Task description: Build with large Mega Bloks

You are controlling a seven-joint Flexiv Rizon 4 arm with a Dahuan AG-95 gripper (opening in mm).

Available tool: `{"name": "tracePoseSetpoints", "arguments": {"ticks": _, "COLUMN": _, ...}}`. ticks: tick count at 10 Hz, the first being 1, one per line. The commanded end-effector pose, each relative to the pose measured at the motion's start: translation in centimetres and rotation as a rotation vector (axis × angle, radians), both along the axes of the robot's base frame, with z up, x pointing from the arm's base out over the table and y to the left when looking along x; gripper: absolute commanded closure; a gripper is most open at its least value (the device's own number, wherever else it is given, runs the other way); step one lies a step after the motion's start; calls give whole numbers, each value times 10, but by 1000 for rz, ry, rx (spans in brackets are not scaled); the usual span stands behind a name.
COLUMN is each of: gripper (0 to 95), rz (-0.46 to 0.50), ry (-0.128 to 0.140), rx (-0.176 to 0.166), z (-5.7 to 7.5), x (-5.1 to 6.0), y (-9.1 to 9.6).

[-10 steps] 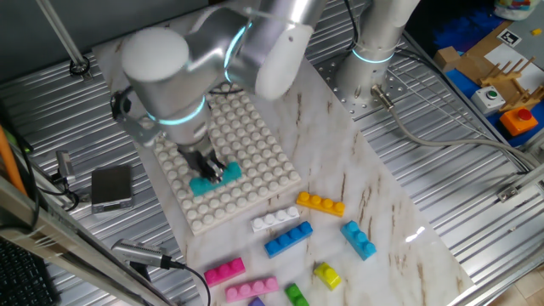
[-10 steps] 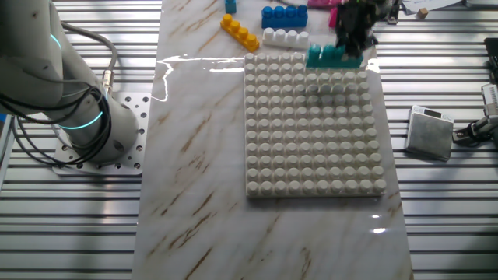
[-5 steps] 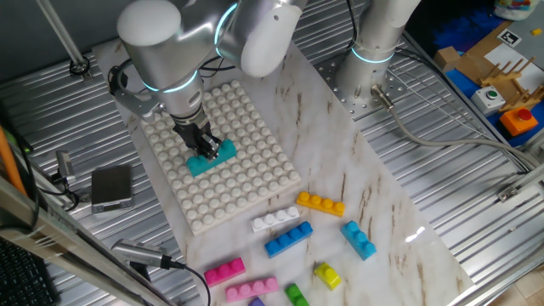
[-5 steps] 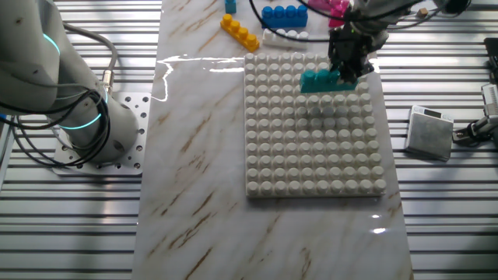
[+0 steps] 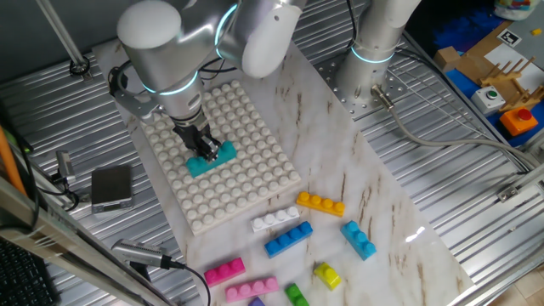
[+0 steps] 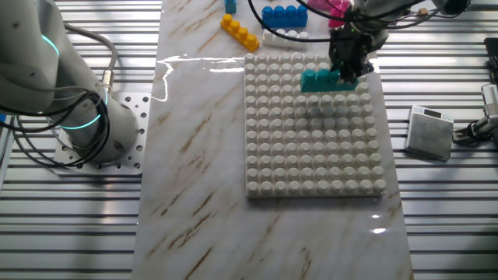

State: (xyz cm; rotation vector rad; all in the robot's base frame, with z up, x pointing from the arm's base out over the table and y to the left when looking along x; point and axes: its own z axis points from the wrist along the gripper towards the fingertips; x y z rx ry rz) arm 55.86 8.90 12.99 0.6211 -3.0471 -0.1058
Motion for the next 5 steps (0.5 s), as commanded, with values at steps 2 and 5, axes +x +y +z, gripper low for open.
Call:
{"name": "tracePoseSetpoints", "arguments": {"ticks": 2, "gripper": 950, "rz": -80, "ry": -15, "rx": -19, "z": 1, "x": -1, "y": 0}}
{"name": "tracePoseSetpoints", "arguments": {"ticks": 5, "gripper": 950, "rz": -54, "ry": -34, "rx": -11, "z": 1, "x": -2, "y": -2}}
